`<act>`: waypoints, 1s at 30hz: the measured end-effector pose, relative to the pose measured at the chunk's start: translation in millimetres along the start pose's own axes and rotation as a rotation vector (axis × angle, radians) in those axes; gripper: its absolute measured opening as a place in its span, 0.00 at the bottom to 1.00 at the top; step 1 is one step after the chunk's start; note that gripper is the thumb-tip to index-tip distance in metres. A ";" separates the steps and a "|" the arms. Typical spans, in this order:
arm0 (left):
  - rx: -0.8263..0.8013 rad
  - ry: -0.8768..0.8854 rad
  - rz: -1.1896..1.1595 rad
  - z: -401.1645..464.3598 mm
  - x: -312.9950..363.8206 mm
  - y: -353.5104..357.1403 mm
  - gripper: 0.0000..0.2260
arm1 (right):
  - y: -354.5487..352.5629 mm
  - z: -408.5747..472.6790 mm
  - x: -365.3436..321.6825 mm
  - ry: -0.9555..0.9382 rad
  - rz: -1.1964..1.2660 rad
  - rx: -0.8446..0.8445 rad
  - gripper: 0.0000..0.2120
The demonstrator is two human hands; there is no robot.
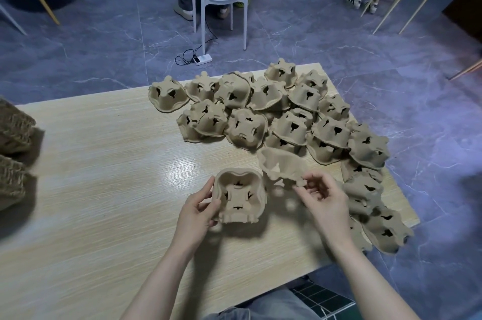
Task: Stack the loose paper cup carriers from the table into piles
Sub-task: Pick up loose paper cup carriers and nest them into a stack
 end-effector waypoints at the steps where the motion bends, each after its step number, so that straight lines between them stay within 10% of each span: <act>1: -0.006 0.001 0.007 -0.3 0.7 0.5 0.22 | 3.6 -5.6 -8.5 -0.033 0.006 -0.011 0.15; 22: -0.051 0.042 0.050 -4.5 16.0 6.9 0.16 | 58.3 -54.7 -1.0 -0.268 -0.283 -0.179 0.09; 30: -0.052 -0.001 0.063 3.2 -2.3 1.8 0.27 | 63.7 -41.3 50.5 0.192 -0.181 -0.279 0.24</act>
Point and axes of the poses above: each hand's wrist, its own z-axis towards the middle knuckle, its own y-axis out of the palm, x = y × z, the point moved 9 cm from there along z, towards the middle knuckle
